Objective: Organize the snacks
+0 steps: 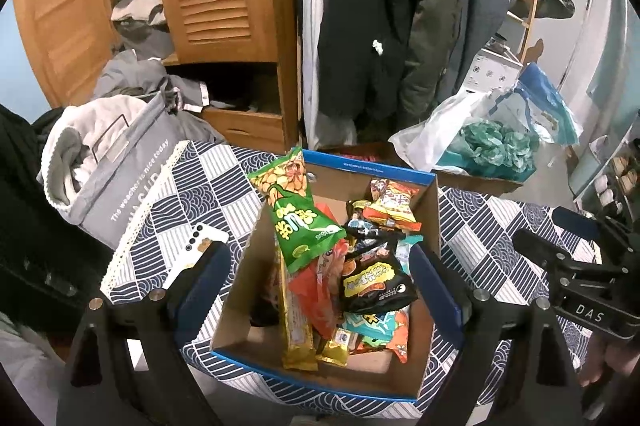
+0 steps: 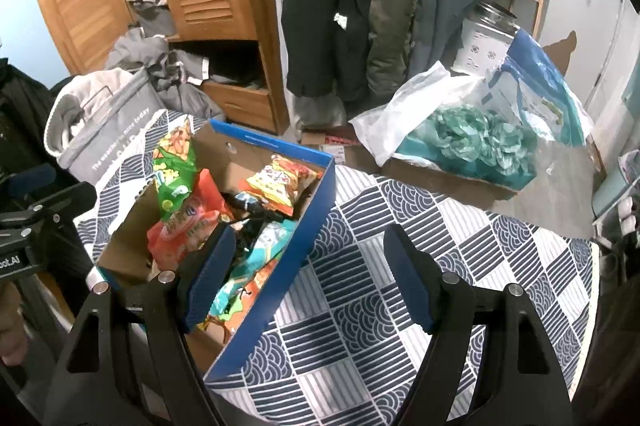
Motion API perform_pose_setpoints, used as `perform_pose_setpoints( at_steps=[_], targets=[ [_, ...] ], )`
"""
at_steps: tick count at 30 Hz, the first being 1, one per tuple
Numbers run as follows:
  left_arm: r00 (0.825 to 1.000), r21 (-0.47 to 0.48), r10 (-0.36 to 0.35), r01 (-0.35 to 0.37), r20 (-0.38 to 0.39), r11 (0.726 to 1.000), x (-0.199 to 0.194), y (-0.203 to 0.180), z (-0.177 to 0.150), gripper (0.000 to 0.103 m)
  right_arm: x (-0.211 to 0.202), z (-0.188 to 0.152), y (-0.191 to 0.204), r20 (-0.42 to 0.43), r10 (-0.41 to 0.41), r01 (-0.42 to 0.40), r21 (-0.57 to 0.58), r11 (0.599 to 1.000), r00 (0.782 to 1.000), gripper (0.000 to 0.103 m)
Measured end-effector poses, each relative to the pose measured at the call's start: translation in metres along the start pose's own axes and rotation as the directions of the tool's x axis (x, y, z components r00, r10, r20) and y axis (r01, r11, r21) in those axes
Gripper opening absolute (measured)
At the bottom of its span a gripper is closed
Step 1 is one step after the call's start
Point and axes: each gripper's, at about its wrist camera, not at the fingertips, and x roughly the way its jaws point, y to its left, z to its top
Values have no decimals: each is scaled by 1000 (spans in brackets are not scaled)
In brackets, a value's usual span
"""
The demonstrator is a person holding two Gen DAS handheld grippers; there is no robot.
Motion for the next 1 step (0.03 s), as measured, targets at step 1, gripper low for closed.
perform_pose_setpoints(
  at_steps=[1],
  targets=[
    [1000, 1, 2, -2, -3, 1000, 0, 0, 0, 92, 0, 0, 0, 0, 0, 0, 0, 1000, 1000, 76]
  ],
)
